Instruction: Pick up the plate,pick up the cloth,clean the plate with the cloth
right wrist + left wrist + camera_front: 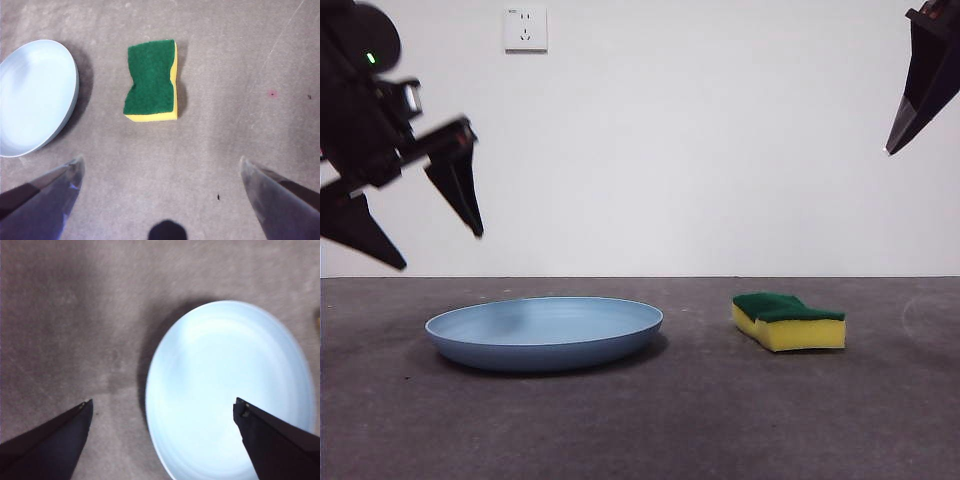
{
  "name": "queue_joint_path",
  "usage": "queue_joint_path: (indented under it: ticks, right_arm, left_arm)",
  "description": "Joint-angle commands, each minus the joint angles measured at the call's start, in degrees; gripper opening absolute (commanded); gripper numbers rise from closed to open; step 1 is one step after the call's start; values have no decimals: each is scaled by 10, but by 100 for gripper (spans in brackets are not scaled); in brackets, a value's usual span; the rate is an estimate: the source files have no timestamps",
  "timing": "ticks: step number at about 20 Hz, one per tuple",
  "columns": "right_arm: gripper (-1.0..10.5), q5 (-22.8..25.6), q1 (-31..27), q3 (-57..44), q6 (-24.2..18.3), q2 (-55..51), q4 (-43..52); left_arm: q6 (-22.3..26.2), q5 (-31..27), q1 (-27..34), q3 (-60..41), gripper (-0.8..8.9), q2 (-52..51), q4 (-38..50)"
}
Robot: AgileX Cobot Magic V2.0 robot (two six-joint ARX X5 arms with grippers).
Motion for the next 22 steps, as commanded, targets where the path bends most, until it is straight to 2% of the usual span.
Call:
queue_joint_path:
  ticks: [1, 12, 14, 18, 22]
  right_arm:
    - [661, 2, 0, 2, -3, 1, 1]
    - [660, 2, 1, 2, -3, 1, 1]
    - [660, 2, 0, 2, -3, 1, 1]
    - [660, 2, 1, 2, -2, 1, 1]
    - [659, 2, 0, 2, -2, 1, 2]
  left_arm:
    - [12, -24, -13, -2, 472, 33, 2]
    - [19, -77, -49, -2, 465, 119, 29]
    - [19, -77, -50, -2, 366, 131, 23]
    - [37, -77, -58, -2, -14, 141, 16]
    - [37, -78, -64, -2, -9, 140, 26]
